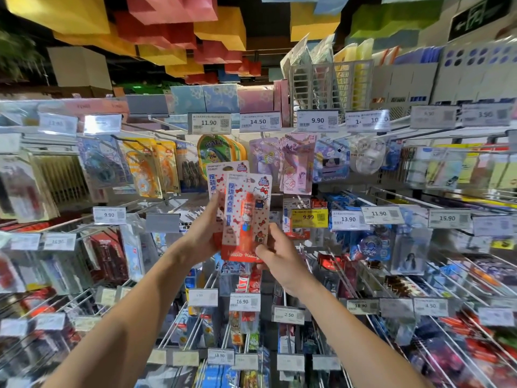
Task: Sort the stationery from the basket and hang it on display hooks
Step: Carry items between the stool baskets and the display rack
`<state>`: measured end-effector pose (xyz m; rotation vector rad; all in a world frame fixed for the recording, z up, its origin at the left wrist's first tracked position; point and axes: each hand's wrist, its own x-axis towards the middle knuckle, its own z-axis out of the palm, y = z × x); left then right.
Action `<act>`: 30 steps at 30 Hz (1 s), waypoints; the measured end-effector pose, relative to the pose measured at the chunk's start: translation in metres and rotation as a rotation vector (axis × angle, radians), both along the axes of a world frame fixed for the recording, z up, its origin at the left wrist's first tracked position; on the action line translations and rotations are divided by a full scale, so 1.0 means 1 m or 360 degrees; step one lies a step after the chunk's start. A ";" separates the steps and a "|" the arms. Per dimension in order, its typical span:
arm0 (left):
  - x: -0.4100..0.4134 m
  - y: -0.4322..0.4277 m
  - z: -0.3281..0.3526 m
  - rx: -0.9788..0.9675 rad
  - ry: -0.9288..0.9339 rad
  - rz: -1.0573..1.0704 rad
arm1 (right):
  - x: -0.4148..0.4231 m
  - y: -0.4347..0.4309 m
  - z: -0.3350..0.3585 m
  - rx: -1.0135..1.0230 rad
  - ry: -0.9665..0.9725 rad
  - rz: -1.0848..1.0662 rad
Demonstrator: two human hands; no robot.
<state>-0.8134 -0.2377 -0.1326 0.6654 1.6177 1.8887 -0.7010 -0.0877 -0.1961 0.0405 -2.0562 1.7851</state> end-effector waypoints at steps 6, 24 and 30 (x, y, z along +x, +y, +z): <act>0.001 0.002 0.003 0.0012 -0.0102 0.0112 | 0.030 0.049 -0.060 -0.0023 -0.0673 0.0029; 0.001 0.002 0.005 -0.0004 -0.0129 0.0109 | 0.001 0.043 -0.044 0.0110 -0.0650 -0.0343; -0.006 0.001 0.002 -0.0017 -0.0121 0.0082 | -0.024 0.050 -0.044 0.0090 -0.0733 -0.0610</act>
